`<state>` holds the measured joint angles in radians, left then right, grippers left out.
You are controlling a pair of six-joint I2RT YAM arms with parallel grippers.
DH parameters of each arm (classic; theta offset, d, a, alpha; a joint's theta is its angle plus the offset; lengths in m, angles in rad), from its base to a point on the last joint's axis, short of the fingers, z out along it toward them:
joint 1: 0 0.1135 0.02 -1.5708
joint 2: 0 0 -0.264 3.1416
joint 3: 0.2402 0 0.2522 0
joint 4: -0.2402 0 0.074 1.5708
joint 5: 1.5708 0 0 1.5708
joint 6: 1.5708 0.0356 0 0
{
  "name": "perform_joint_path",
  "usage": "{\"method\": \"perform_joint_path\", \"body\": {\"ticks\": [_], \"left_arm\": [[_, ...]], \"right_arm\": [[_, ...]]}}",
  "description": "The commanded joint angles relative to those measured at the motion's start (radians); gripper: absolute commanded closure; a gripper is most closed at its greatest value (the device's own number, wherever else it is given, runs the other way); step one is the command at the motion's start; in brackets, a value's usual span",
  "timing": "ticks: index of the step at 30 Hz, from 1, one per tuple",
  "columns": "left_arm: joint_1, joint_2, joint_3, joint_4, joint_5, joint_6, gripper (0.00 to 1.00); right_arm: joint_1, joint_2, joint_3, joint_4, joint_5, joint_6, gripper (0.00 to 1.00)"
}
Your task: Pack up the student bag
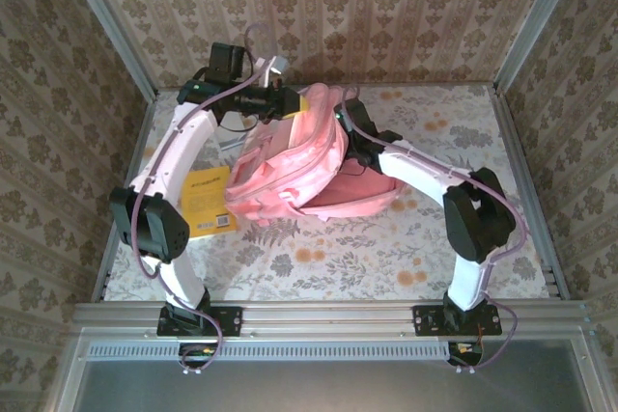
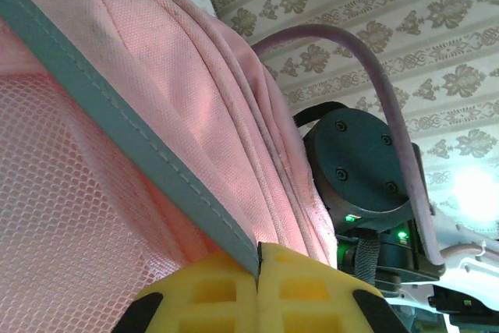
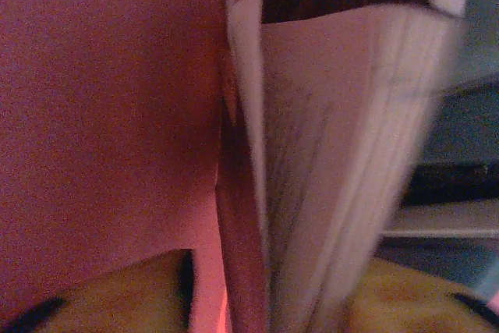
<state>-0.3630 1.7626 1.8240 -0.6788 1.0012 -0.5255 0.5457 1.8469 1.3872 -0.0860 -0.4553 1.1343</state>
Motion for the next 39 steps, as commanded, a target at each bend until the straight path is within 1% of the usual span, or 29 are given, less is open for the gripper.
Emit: {"method": "perform_joint_path", "body": {"ticks": [1,5,6,9,10,13,15,17,19,21,22,23,25,31,33,35,37,39], "left_arm": [[0.005,-0.085,0.025,0.166,0.12,-0.014,1.0],[0.018,-0.093,0.022,0.171,0.116,-0.022,1.0],[0.022,-0.094,0.02,0.171,0.114,-0.023,1.0],[0.029,-0.09,0.015,0.178,0.111,-0.03,1.0],[0.03,-0.089,0.014,0.181,0.111,-0.033,1.0],[0.028,-0.081,0.017,0.192,0.112,-0.043,1.0],[0.02,-0.075,0.031,0.189,0.11,-0.041,1.0],[0.0,-0.061,0.071,0.163,0.095,-0.031,1.0],[-0.032,-0.043,0.124,0.134,0.073,-0.015,1.0],[-0.075,-0.018,0.19,0.109,0.056,-0.005,1.0],[-0.087,0.005,0.233,0.092,0.048,0.001,1.0],[-0.134,0.029,0.283,0.077,0.044,0.005,1.0],[-0.171,0.071,0.35,0.074,0.049,0.002,1.0],[-0.267,0.146,0.443,0.082,0.041,0.006,1.0],[-0.297,0.169,0.457,0.056,0.015,0.028,1.0],[-0.32,0.19,0.456,0.008,-0.028,0.07,1.0],[-0.326,0.201,0.432,-0.03,-0.093,0.105,1.0],[-0.322,0.196,0.367,-0.028,-0.175,0.12,1.0]], "right_arm": [[0.019,0.043,0.018,0.138,0.005,0.087,0.39],[0.001,-0.056,-0.045,0.122,0.05,0.009,0.16],[-0.007,-0.086,-0.07,0.121,0.055,-0.005,0.11],[-0.047,-0.186,-0.168,0.132,0.058,-0.028,0.02],[-0.063,-0.221,-0.206,0.142,0.059,-0.036,0.0],[-0.114,-0.313,-0.291,0.144,0.043,-0.062,0.0],[-0.139,-0.384,-0.339,0.11,0.058,-0.109,0.0],[-0.148,-0.483,-0.383,0.034,0.142,-0.191,0.0],[-0.147,-0.565,-0.437,-0.022,0.244,-0.234,0.01],[-0.146,-0.633,-0.504,-0.028,0.303,-0.239,0.03],[-0.145,-0.66,-0.545,-0.013,0.314,-0.235,0.04],[-0.141,-0.679,-0.587,0.007,0.323,-0.226,0.05],[-0.129,-0.703,-0.661,0.043,0.341,-0.206,0.06],[-0.105,-0.757,-0.816,0.097,0.385,-0.18,0.07],[-0.105,-0.804,-0.837,0.068,0.421,-0.193,0.07],[-0.107,-0.88,-0.833,-0.008,0.481,-0.228,0.07],[-0.107,-0.961,-0.816,-0.107,0.558,-0.246,0.05],[-0.11,-1.051,-0.812,-0.204,0.635,-0.238,0.01]]}}
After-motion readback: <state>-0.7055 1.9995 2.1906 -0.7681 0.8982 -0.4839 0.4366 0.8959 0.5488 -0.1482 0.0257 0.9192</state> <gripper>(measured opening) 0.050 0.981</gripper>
